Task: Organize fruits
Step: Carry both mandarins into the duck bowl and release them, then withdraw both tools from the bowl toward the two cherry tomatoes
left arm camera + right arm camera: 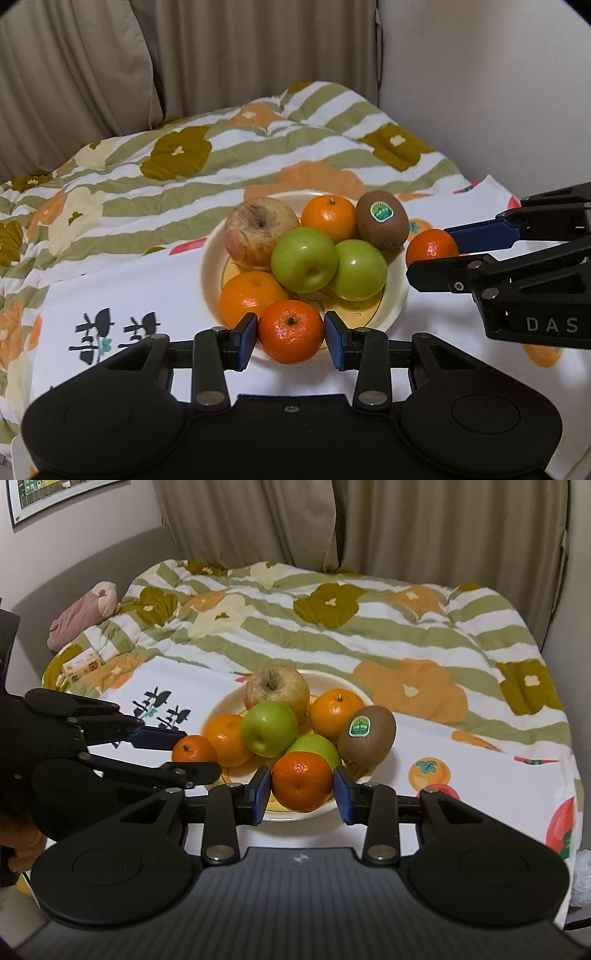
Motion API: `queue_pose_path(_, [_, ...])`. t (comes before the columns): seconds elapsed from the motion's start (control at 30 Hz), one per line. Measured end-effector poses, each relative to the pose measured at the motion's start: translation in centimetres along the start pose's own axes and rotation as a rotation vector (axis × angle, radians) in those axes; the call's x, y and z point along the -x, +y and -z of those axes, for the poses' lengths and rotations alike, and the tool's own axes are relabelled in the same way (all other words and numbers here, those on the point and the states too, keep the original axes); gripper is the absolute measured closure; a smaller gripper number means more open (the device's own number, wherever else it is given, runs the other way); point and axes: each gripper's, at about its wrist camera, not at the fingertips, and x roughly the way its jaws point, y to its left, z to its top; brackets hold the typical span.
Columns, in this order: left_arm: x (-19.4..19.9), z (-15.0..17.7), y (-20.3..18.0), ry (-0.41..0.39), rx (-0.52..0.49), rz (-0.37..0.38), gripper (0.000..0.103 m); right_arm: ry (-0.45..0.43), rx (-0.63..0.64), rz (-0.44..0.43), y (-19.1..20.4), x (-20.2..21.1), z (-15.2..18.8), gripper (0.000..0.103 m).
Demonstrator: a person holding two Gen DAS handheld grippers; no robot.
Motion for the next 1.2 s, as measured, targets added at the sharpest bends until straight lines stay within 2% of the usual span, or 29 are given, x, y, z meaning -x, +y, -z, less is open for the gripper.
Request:
queue_pose_path(0.33, [-2.7,-0.2,-1.0,0.054,-0.026,-0.024,0.058,0.043,-0.008,-0.024,-1.6,-2.1,0.2,0.051])
queue_pose_path(0.4, [-2.8,-0.1,-1.0,0.05,-0.035,-0.025,0.045,0.044,-0.01,-0.026,-1.7,-2.1,0.2,0.051])
queue_pose_path(0.47, [-2.5,0.0,-1.0,0.038,-0.037,-0.026,0.023,0.044,-0.01,-0.026,-1.8,-2.1,0.2,0.051])
queue_pose_path(0.53, [-2.0,0.1,-0.9,0.018,-0.038,-0.029,0.016,0.044,-0.01,-0.025,-1.8,-2.2,0.2,0.051])
queue_pose_path(0.83, [0.8,1.4,1.0,-0.005,0.02,-0.069,0.013,0.045,0.008,-0.04,-1.1,-2.6,0.3,0.051])
queue_pose_path(1.2, [4.4,2.6,3.6,-0.06,0.143,-0.126,0.011,0.063,0.053,-0.091,2.3,-4.3,-0.4,0.051])
